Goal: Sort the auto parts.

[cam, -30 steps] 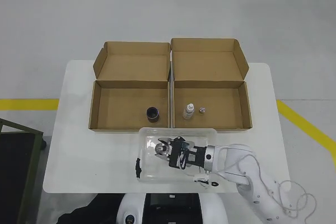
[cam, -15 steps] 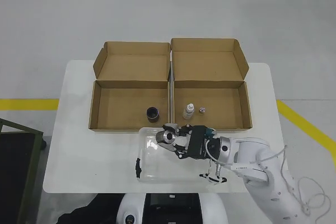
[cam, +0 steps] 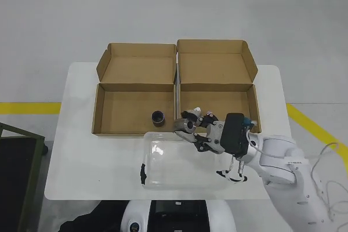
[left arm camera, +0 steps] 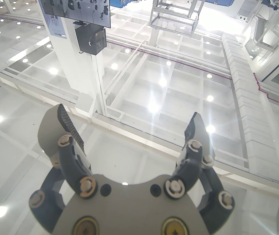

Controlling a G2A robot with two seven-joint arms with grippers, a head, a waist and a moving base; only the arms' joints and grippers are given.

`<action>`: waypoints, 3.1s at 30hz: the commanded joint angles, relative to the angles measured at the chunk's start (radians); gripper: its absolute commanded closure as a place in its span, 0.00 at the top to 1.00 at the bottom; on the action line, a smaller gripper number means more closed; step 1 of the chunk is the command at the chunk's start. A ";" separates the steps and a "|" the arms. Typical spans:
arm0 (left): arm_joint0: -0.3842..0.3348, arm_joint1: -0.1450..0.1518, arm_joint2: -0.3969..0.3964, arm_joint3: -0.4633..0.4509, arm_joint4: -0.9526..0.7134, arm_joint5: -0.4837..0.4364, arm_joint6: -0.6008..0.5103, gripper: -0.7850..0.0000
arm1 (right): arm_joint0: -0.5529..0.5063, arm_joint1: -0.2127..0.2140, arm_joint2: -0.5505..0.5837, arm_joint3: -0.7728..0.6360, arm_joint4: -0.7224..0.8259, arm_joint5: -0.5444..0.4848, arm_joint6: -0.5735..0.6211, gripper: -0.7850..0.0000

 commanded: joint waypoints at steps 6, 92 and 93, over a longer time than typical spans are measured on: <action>0.000 0.000 0.000 0.000 0.000 0.000 0.000 1.00 | 0.011 0.004 0.033 -0.008 0.023 0.013 -0.015 0.00; 0.000 0.000 0.000 0.000 0.000 0.000 0.000 1.00 | 0.613 -0.289 -0.736 0.751 -0.322 0.346 0.034 0.00; 0.000 0.000 0.000 0.000 0.000 0.000 0.000 1.00 | 0.620 -0.295 -0.741 0.764 -0.322 0.347 0.037 0.00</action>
